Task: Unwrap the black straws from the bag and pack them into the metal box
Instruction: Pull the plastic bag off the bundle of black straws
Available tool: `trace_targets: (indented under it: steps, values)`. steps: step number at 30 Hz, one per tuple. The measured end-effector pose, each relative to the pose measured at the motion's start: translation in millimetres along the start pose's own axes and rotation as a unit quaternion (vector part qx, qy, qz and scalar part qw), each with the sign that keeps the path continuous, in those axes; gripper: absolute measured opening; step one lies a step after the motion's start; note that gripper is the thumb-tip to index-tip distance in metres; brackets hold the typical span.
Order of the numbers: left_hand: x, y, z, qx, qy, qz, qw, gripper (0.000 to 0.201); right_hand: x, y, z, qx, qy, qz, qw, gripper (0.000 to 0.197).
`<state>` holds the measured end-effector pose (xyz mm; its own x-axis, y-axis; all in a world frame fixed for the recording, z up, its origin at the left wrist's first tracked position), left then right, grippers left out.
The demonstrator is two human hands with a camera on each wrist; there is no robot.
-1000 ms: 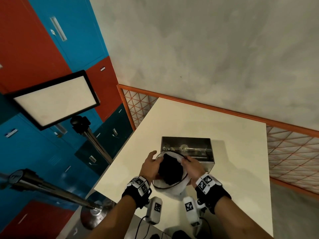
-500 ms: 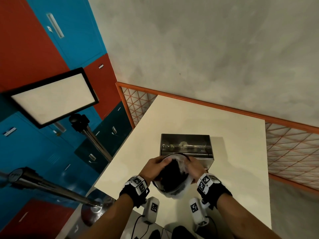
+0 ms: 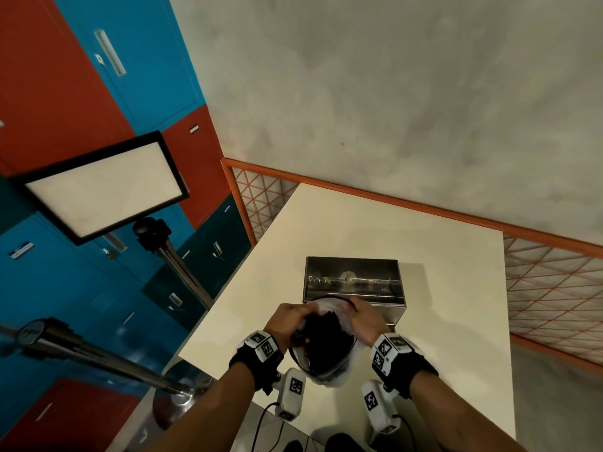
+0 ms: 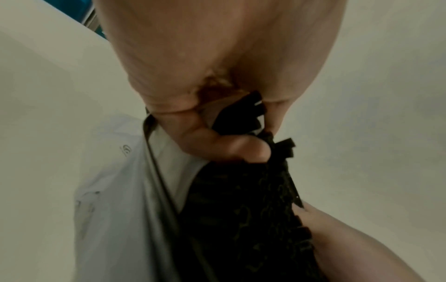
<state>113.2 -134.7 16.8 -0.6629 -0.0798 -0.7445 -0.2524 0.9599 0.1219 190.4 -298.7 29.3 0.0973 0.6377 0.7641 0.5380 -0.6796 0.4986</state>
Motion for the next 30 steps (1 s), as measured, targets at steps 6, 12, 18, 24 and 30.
trace_targets:
  steps: [6,12,18,24,30]
  values:
    - [6.1,-7.3,-1.0,0.022,0.044,-0.075,0.996,0.017,-13.3,-2.6,3.4,-0.008,-0.007,-0.078,0.997,0.034]
    - [-3.2,9.7,0.9,-0.005,-0.007,-0.175,0.985,0.021,-23.7,24.1,-1.2,-0.034,-0.042,-0.018,0.998,0.028]
    - [2.2,44.0,5.6,-0.134,-0.073,0.062,0.986,0.024,-34.5,26.6,-28.2,0.016,-0.148,0.144,0.978,0.034]
    - [10.9,45.0,-16.4,-0.100,0.021,0.235,0.967,0.066,-36.2,12.8,-39.9,0.049,-0.213,0.296,0.930,0.059]
    - [7.8,-0.7,-32.7,0.058,0.024,0.023,0.998,0.038,-22.7,-0.3,-32.7,0.047,-0.184,0.407,0.893,0.049]
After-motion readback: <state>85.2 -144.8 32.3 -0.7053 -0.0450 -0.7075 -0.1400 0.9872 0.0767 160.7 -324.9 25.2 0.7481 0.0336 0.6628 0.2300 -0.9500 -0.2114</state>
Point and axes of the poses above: each hand's wrist, its own z-axis towards the middle knuckle, its own y-axis out of the back of the hand, x = y × z, the point moved 8 cm from there along z, towards the middle knuckle, and after that the axes turned 6 degrees about z, right-handed, at the moved point
